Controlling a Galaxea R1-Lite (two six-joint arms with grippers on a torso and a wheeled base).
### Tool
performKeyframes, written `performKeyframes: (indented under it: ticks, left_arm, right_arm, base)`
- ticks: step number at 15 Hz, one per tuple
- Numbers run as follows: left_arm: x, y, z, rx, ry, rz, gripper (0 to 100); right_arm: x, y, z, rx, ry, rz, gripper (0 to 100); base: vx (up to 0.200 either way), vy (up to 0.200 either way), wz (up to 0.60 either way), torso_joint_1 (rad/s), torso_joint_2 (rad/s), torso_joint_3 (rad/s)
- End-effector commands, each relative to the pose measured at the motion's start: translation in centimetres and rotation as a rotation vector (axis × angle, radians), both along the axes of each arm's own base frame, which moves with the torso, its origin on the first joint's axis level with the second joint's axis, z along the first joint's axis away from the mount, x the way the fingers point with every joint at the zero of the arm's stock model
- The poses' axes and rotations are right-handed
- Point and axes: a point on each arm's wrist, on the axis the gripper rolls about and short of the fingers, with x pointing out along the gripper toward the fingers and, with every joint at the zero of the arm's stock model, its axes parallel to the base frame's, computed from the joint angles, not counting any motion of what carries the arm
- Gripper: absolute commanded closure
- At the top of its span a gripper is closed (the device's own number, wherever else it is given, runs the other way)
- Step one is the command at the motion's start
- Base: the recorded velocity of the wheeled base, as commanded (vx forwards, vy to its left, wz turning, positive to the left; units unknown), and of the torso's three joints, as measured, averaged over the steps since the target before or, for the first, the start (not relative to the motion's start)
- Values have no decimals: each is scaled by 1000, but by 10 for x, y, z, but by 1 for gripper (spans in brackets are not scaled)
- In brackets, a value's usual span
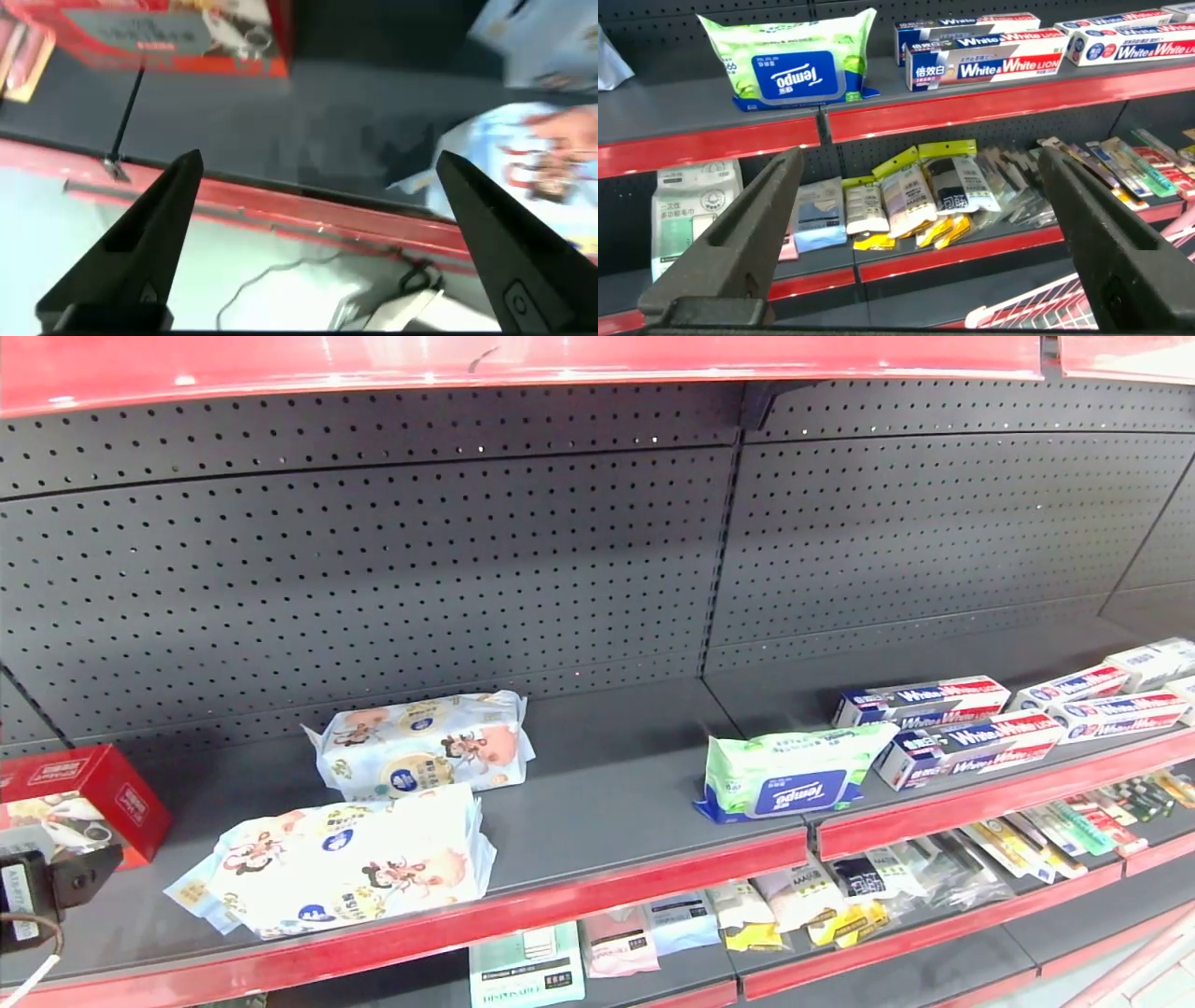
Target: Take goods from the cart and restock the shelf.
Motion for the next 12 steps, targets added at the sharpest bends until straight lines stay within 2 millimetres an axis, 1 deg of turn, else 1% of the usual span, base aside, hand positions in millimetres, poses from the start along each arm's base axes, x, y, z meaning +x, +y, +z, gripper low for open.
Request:
performKeyframes:
  ticks: [1, 3, 4, 5, 8, 12]
  left_arm:
    - [27, 12, -20, -9, 153, 53, 0]
    - [37, 13, -31, -28, 216, 47, 0]
    - [39, 13, -33, -31, 224, 43, 0]
    - [47, 15, -34, -29, 208, 40, 0]
    - [56, 15, -42, -45, 228, 18, 0]
    - [59, 12, -46, -50, 251, -5, 0]
  right_arm:
    - [0, 0, 0, 0, 0, 0, 0]
    - [0, 0, 0, 0, 0, 0, 0]
    - [0, 0, 0, 0, 0, 0, 0]
    - [0, 0, 0, 0, 0, 0, 0]
    - [0, 0, 0, 0, 0, 0, 0]
    - [0, 0, 0, 0, 0, 0, 0]
  base:
    - [0, 0, 0, 0, 0, 0]
    - [0, 0, 0, 0, 0, 0]
    - [0, 0, 0, 0, 0, 0]
    - [0, 0, 0, 0, 0, 0]
    - [0, 0, 0, 0, 0, 0]
    - [0, 0, 0, 0, 0, 0]
